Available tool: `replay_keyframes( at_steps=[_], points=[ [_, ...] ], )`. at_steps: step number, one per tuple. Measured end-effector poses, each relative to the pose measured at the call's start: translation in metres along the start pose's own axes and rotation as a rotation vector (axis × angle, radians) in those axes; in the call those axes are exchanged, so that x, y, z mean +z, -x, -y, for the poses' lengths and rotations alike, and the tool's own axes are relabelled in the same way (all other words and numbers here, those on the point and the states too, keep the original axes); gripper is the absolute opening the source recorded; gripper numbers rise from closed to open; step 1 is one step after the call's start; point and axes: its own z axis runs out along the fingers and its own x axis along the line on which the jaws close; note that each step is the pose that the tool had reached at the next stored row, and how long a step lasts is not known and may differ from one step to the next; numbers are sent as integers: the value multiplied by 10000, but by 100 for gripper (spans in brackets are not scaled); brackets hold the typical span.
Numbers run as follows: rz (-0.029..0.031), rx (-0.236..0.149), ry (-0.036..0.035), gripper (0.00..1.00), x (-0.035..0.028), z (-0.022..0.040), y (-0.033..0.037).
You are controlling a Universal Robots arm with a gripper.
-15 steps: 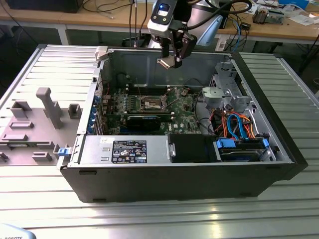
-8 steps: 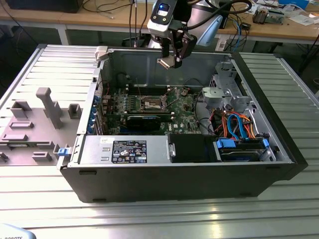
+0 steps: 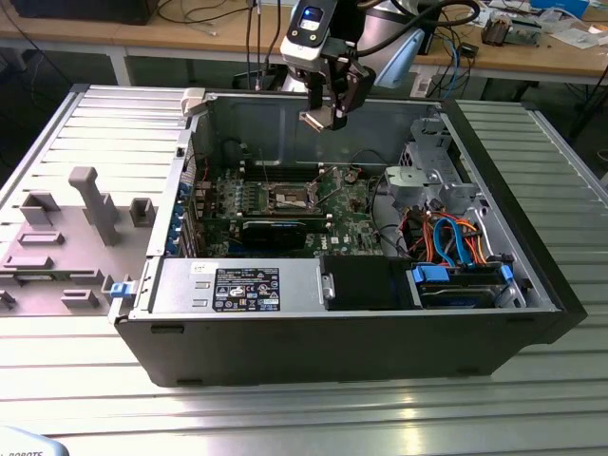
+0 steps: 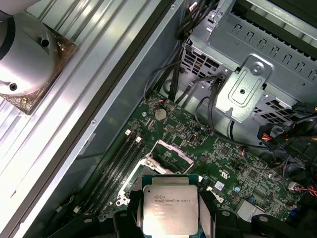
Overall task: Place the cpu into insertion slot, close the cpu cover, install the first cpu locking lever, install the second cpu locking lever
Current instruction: 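Place the cpu into insertion slot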
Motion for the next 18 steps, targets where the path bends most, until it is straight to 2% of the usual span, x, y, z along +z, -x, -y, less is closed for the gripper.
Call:
replay_keyframes(
  at_steps=[8, 9, 13, 18],
  points=[
    [4, 16, -1, 54, 1, 0, 0],
    [39, 151, -13, 54, 6, 0, -1],
    [111, 764, -14, 54, 21, 2, 1],
    [124, 917, -13, 54, 24, 2, 0]
  ],
)
